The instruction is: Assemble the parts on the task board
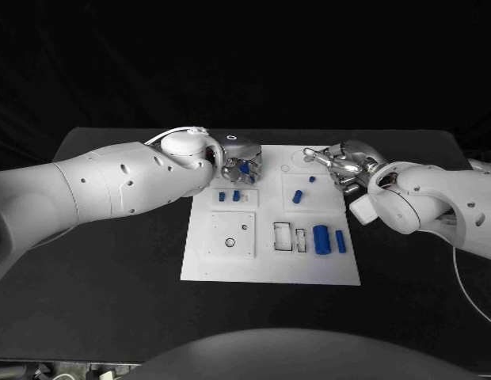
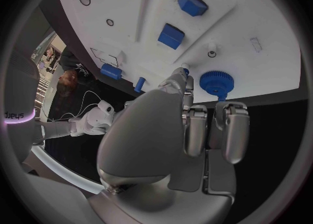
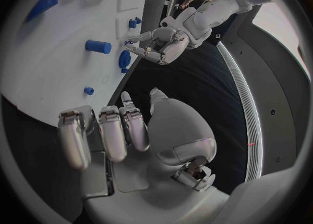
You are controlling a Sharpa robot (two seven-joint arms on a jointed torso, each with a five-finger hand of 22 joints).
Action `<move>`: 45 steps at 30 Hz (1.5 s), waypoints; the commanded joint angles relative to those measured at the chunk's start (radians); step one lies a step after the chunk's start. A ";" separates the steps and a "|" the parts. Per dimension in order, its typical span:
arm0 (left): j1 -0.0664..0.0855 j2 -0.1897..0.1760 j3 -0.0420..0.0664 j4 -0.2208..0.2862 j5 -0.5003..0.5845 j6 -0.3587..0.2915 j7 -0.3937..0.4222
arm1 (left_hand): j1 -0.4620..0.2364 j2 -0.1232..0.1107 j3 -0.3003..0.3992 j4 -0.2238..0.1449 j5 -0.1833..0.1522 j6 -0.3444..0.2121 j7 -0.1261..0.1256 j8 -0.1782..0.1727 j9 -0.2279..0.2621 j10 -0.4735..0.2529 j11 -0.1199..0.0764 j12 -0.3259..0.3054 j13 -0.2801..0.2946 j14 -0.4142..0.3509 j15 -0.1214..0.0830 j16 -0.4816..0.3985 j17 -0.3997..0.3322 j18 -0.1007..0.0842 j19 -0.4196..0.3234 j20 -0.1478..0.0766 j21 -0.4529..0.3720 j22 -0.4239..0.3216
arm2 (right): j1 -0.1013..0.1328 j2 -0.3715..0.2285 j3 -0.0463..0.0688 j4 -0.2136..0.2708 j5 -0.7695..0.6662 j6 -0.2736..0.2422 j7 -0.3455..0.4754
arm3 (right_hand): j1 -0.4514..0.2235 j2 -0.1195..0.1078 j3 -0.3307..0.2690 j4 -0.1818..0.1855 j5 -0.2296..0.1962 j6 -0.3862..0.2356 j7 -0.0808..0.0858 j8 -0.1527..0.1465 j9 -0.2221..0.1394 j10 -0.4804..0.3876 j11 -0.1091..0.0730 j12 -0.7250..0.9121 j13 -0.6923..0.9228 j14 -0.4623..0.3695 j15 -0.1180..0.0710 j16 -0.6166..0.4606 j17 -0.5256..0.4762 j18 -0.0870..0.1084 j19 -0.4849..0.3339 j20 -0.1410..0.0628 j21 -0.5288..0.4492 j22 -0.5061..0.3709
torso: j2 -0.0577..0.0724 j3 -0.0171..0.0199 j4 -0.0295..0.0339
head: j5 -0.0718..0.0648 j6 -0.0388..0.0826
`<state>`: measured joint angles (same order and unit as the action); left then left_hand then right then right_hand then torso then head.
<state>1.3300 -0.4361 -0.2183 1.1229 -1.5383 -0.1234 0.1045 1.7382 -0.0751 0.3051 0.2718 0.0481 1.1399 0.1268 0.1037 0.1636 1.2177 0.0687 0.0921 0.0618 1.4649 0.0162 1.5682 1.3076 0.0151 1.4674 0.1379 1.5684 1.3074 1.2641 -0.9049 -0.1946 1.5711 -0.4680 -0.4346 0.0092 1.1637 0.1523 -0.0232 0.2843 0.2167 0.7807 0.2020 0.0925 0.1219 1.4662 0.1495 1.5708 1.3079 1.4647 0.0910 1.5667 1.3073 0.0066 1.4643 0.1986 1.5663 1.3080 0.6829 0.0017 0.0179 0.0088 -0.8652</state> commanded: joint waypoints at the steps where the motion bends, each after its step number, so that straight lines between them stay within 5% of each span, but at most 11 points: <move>1: 0.007 -0.008 0.002 0.011 0.000 -0.071 0.036 | 0.010 0.002 0.005 0.001 0.003 -0.002 0.000 -0.005 -0.001 0.002 0.005 -0.003 0.000 0.106 0.008 0.003 0.263 -0.015 0.103 -0.005 0.002 0.263 | -0.001 0.000 0.000 -0.001 -0.002 0.016 -0.001 | 0.002 0.006 -0.005 0.000 0.006 0.004 0.021 0.003 0.001 0.105 0.004 0.000 0.263 0.106 0.003 0.004 0.263 -0.007 0.106 0.006 0.004 0.263 | 0.001 0.0000 -0.0007 | 0.001 0.002; 25: 0.045 -0.092 0.002 0.066 0.043 -0.041 0.058 | 0.004 0.001 0.008 0.012 0.003 -0.004 0.002 -0.009 -0.004 0.001 0.007 -0.012 -0.001 0.106 0.010 0.003 0.263 -0.015 0.103 -0.004 0.002 0.263 | -0.003 0.000 0.000 -0.003 -0.002 0.017 -0.005 | 0.002 0.006 -0.005 0.000 0.006 0.004 0.021 0.003 0.001 0.105 0.004 0.000 0.263 0.106 0.003 0.004 0.263 -0.007 0.106 0.006 0.004 0.263 | 0.001 -0.0001 0.0003 | 0.003 0.001; 45: 0.050 -0.141 0.000 0.102 0.070 0.028 0.037 | -0.003 0.004 0.014 0.019 0.003 -0.007 0.004 -0.014 -0.008 -0.003 0.010 -0.021 -0.001 0.106 0.013 0.003 0.263 -0.015 0.103 -0.003 0.002 0.263 | -0.004 0.001 0.000 -0.004 -0.002 0.017 -0.006 | 0.002 0.006 -0.005 0.000 0.006 0.004 0.021 0.003 0.001 0.105 0.004 0.000 0.263 0.106 0.003 0.004 0.263 -0.007 0.106 0.006 0.004 0.263 | 0.001 -0.0002 -0.0010 | 0.007 0.001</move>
<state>1.3777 -0.5773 -0.2183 1.2216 -1.4818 -0.1318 0.1478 1.7349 -0.0784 0.3174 0.2845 0.0476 1.1360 0.1301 0.0957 0.1567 1.2165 0.0751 0.0751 0.0600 1.4648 0.0232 1.5682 1.3074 0.0151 1.4674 0.1379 1.5684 1.3073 1.2614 -0.9041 -0.1949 1.5668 -0.4673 -0.4318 0.0022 1.1637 0.1524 -0.0232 0.2842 0.2167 0.7807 0.2020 0.0925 0.1219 1.4662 0.1495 1.5708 1.3079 1.4647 0.0910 1.5667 1.3078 0.0066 1.4643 0.1987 1.5663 1.3074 0.6834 0.0015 0.0172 0.0153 -0.8644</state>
